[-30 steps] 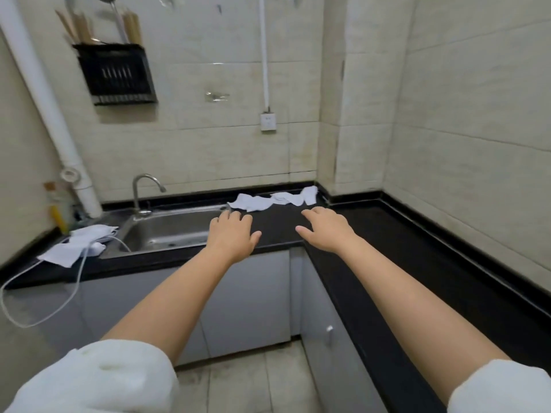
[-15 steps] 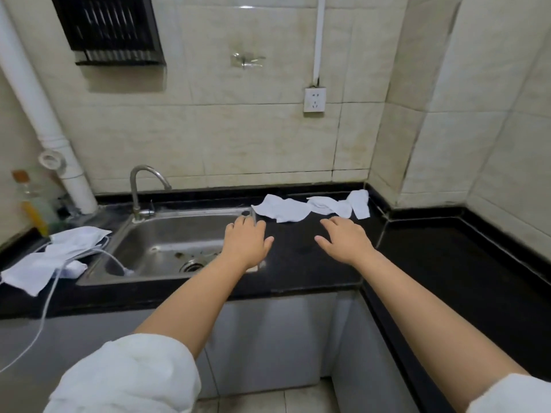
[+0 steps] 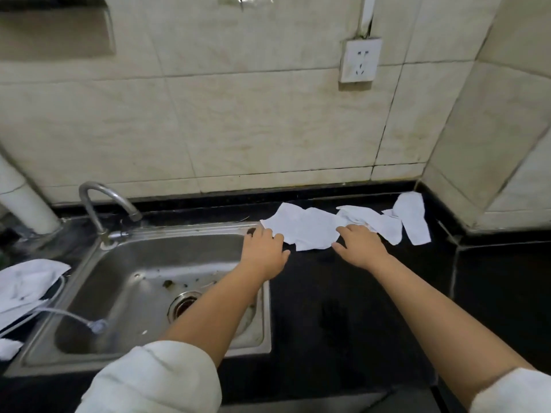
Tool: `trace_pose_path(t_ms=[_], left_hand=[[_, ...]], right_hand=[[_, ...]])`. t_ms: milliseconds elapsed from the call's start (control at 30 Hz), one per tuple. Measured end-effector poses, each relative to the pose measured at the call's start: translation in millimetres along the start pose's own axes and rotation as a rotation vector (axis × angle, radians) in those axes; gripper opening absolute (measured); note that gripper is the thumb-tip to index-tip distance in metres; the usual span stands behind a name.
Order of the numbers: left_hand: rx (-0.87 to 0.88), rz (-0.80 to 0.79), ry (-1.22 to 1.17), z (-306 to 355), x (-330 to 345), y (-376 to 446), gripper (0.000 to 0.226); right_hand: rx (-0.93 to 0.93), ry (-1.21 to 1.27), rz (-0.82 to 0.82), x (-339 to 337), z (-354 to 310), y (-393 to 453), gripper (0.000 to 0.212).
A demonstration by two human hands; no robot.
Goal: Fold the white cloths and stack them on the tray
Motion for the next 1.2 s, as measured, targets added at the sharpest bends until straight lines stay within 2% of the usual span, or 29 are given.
trace_pose_path(t_ms=[200, 400, 567, 700, 767, 800, 833, 867, 900, 933, 1000, 1100, 1167, 1200], left_hand=[[-0.024, -0.145, -0.075, 11, 70, 82, 0.040], [-0.013, -0.250, -0.202, 38, 128, 127, 0.033], [-0.012, -0.173, -0.249, 44, 146, 151, 0.037], [0.020, -0.146, -0.237, 48, 144, 168, 0.010], [0.019, -0.114, -0.248, 42, 144, 171, 0.018], [0.028, -0.132, -0.318, 43, 140, 169, 0.014], [0.035, -0.074, -0.368, 42, 129, 166, 0.006], [0.010, -0.077, -0.400, 38, 121, 160, 0.012], [0.025, 0.012, -0.409, 35, 111, 157, 0.017], [0.037, 0.028, -0.427, 33, 102, 153, 0.018], [0.093, 0.101, -0.421, 33, 70, 140, 0.021], [0.337, 0.202, -0.341, 56, 30, 121, 0.027], [0.479, 0.120, -0.277, 86, 14, 103, 0.025], [0.602, 0.133, -0.265, 107, 6, 92, 0.025]], right_hand=[[-0.112, 0.023, -0.116, 79, 31, 90, 0.039], [-0.264, 0.107, -0.142, 132, 43, 141, 0.036], [-0.344, 0.148, -0.028, 142, 47, 159, 0.009], [-0.356, 0.245, 0.028, 133, 48, 159, 0.007], [-0.302, 0.319, 0.045, 120, 52, 154, 0.013], [-0.280, 0.343, 0.057, 112, 53, 149, 0.015], [-0.269, 0.358, 0.060, 102, 52, 143, 0.015], [-0.266, 0.372, 0.053, 93, 51, 135, 0.016], [-0.275, 0.394, 0.049, 85, 48, 127, 0.016], [-0.284, 0.418, 0.036, 77, 45, 117, 0.020], [-0.270, 0.451, -0.007, 64, 42, 92, 0.033], [-0.193, 0.439, 0.015, 40, 51, 48, 0.040], [-0.059, 0.416, 0.067, 23, 73, 12, 0.039], [0.011, 0.385, 0.089, 16, 86, -8, 0.038]])
Point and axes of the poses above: each hand's wrist, its own y-axis towards the middle knuckle, its own x-axis out of the palm, z = x × y, the point moved 8 cm from there along y, towards the middle knuckle, and after that the axes turned 6 degrees about -y, right-handed, at the moved point
